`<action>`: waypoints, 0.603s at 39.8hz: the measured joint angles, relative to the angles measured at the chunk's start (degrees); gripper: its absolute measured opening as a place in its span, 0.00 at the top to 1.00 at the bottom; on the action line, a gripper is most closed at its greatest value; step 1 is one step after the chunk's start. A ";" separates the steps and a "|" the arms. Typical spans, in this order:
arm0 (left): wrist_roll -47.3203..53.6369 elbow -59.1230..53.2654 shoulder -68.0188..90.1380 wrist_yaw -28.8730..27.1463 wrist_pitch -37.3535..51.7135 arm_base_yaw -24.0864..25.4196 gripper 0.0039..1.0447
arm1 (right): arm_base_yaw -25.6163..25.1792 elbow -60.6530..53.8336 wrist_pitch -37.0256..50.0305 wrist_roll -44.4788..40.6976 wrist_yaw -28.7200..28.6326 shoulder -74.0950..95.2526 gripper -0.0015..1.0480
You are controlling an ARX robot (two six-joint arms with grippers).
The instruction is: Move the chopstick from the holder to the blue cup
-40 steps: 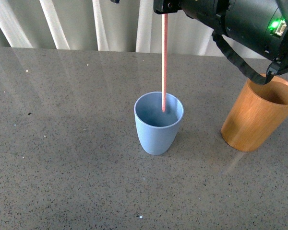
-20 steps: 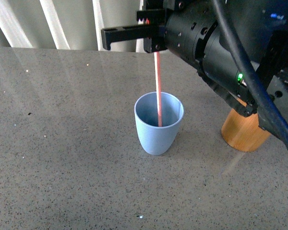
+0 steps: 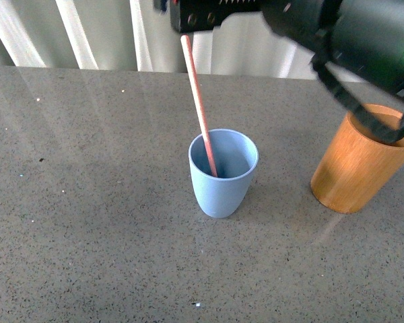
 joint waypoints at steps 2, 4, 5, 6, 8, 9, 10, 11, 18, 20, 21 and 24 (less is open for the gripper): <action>0.00 0.00 0.00 0.02 0.00 0.00 0.06 | -0.61 -0.74 -0.44 -0.98 2.03 -2.56 0.13; 0.00 0.00 0.00 0.00 0.00 0.00 0.06 | -1.64 -2.01 -2.27 -2.40 5.22 -6.40 0.08; 0.00 0.00 0.00 0.00 0.00 0.00 0.06 | -2.10 -2.71 -3.02 -3.08 6.71 -8.09 0.08; 0.00 0.00 0.00 0.00 0.00 0.00 0.06 | -2.60 -3.54 -3.74 -3.63 8.37 -9.84 0.09; 0.00 0.00 0.00 0.00 0.00 0.00 0.06 | -4.04 -6.05 -5.92 -4.79 12.70 -14.71 0.10; 0.00 0.00 0.00 0.00 0.00 0.00 0.06 | -5.14 -7.89 -7.87 -5.70 15.43 -18.12 0.10; 0.00 0.00 0.00 0.00 0.00 0.00 0.06 | -6.32 -9.94 -10.14 -6.40 18.29 -21.81 0.10; 0.00 0.00 0.00 0.00 0.00 0.00 0.06 | -7.69 -12.13 -12.87 -7.15 21.18 -25.77 0.10; 0.00 0.00 0.00 0.02 0.00 0.00 0.06 | -15.98 -23.80 -34.42 -4.50 27.26 -49.62 0.10; 0.00 0.00 0.00 0.17 0.00 0.00 0.06 | -15.98 -23.69 -34.40 -4.13 26.97 -50.25 0.10; 0.00 0.00 0.00 0.17 0.00 0.00 0.06 | -16.37 -23.93 -33.42 -4.11 24.87 -50.45 0.11; 0.00 0.00 0.02 0.11 0.00 0.00 0.06 | -19.04 -27.04 -26.40 -4.26 12.13 -51.25 0.22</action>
